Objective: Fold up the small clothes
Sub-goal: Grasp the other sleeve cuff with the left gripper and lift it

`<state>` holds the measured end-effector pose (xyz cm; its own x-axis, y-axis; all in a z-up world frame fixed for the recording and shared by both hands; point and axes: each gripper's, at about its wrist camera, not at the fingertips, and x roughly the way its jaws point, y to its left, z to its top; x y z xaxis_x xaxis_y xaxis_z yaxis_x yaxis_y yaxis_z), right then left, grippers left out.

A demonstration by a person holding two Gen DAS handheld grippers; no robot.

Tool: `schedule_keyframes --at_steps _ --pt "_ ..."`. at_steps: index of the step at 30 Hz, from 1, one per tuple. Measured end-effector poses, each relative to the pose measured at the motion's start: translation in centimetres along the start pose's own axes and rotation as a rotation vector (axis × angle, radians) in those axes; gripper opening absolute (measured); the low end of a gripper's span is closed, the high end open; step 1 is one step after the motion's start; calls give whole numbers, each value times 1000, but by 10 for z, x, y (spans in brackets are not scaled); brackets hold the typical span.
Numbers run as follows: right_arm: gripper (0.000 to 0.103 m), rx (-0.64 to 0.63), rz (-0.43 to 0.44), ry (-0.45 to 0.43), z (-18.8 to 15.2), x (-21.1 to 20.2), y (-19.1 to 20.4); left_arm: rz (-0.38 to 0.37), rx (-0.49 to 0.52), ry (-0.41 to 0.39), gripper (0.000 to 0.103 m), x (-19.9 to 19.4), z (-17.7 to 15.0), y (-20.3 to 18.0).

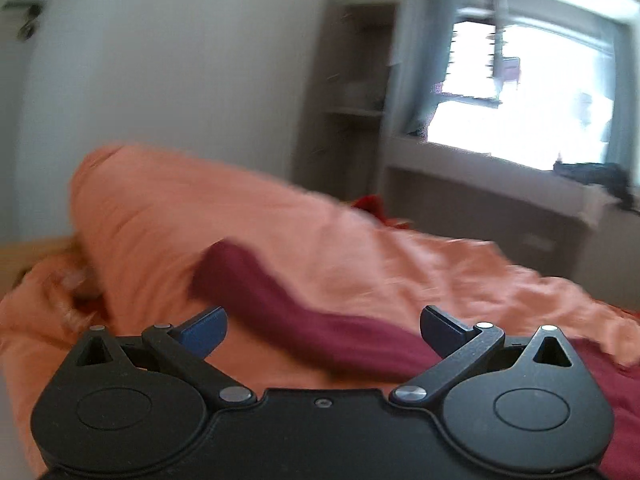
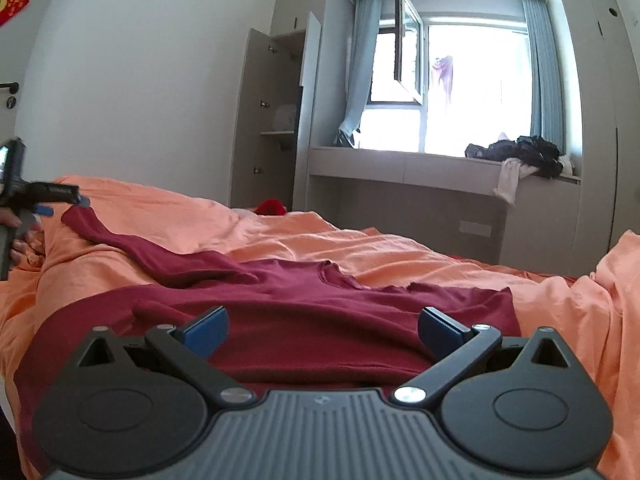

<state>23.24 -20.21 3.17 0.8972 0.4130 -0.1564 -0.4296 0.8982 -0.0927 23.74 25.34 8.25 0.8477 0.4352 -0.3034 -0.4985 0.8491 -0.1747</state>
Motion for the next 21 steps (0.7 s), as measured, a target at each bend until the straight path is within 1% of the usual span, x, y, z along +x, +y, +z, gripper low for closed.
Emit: schedule_keyframes --at_steps 3,5,7,10,11,12,15,16,17,18,19,20,21 --pt "103 -7 -1 6 -4 0 3 17 -52 41 103 29 -1 14" --pt "103 -13 0 20 -7 2 4 21 -63 62 102 45 0 16" --pt "103 -17 3 34 -10 5 4 51 -81 56 101 57 2 16" --pt "103 -19 5 51 -14 8 3 110 -127 22 92 65 3 20" --pt "103 -16 4 61 -15 10 3 138 -141 9 84 67 2 20" --pt "103 -11 7 72 -16 11 2 171 -146 -2 80 68 1 20" --pt "103 12 36 89 -17 13 1 234 -102 -26 57 69 1 12" --pt "103 10 43 90 -16 13 2 254 -91 -36 38 71 2 11" --pt "103 0 46 87 -16 13 3 263 -80 -41 29 72 3 11" --pt "103 -11 46 84 -15 12 5 257 -75 -49 24 70 6 12" --pt "103 -21 46 80 -15 12 7 248 -69 -55 11 70 7 11" --pt "103 -31 50 75 -14 11 8 239 -54 -58 8 72 10 9" --pt "103 -37 54 72 -14 10 10 235 -39 -65 7 72 11 6"
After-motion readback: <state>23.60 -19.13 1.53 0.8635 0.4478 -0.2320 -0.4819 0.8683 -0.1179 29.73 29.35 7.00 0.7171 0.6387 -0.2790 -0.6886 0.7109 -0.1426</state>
